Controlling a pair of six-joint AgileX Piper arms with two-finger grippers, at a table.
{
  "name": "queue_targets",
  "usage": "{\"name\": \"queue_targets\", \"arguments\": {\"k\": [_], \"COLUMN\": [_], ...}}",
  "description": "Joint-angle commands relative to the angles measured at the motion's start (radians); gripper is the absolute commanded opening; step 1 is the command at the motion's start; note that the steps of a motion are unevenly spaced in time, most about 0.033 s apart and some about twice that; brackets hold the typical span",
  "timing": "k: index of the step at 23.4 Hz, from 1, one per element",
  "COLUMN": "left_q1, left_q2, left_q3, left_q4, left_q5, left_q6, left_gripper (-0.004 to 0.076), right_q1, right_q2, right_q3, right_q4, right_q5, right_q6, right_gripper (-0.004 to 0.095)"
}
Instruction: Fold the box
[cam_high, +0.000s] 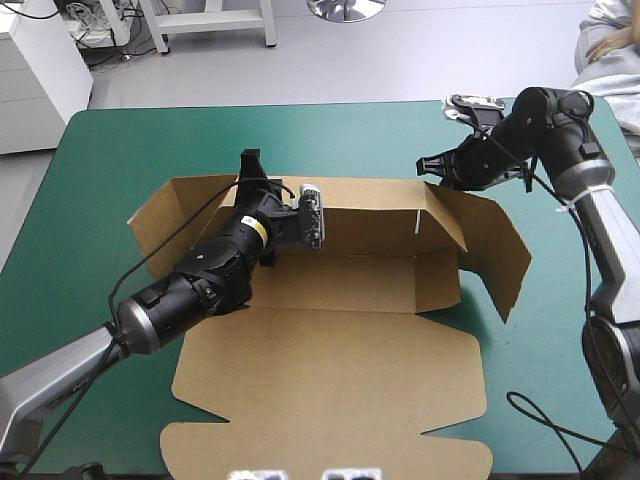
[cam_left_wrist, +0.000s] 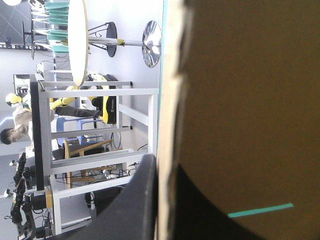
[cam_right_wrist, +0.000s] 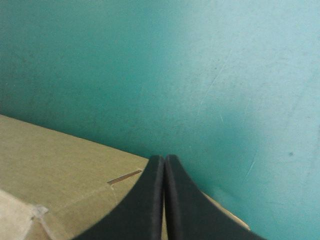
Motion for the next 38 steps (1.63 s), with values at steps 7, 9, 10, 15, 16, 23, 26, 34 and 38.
{"name": "queue_targets", "arguments": {"k": [7,9,10,15,16,23,26,34,38], "left_q1": [-0.004,-0.004,-0.004,-0.004,-0.004,-0.004,-0.004,-0.004,-0.004], "left_q2": [-0.027,-0.027,-0.027,-0.020,-0.020,-0.020,-0.020,-0.003,0.011], "left_q3": [-0.032,-0.032,-0.032,-0.032,-0.032,-0.034,-0.034,-0.034,-0.034], "left_q4": [0.038,0.038,0.038,0.043,0.064,0.169,0.173,0.173,0.171], "left_q5": [0.068,0.068,0.068,0.072,0.072,0.103,0.124,0.158,0.158], "left_q6": [-0.011,-0.011,-0.018,-0.019,-0.035,-0.157,-0.171,-0.193,-0.194], "left_gripper": [-0.0010,-0.0010,-0.0010,-0.0010,-0.0010,-0.0009,-0.0009,-0.0007,-0.0006], "right_q1": [-0.002,-0.002,-0.002,-0.002,-0.002,-0.002,-0.002,0.000,0.000], "right_q2": [-0.168,-0.190,-0.195,-0.236,-0.239,-0.239,-0.238,-0.224,-0.228], "right_q3": [0.100,0.155,0.168,0.179,0.179,0.179,0.179,0.180,0.193], "right_q4": [0.060,0.108,0.125,0.117,0.100,0.101,0.106,0.179,0.192], "right_q5": [0.023,0.023,0.023,0.023,0.023,0.023,0.023,0.021,0.019], "right_q6": [-0.073,-0.115,-0.132,-0.158,-0.156,-0.165,-0.165,-0.203,-0.234], "right_gripper": [-0.0018,-0.0017,-0.0017,-0.0018,-0.0017,-0.0017,-0.0017,-0.0018,-0.0017]}}
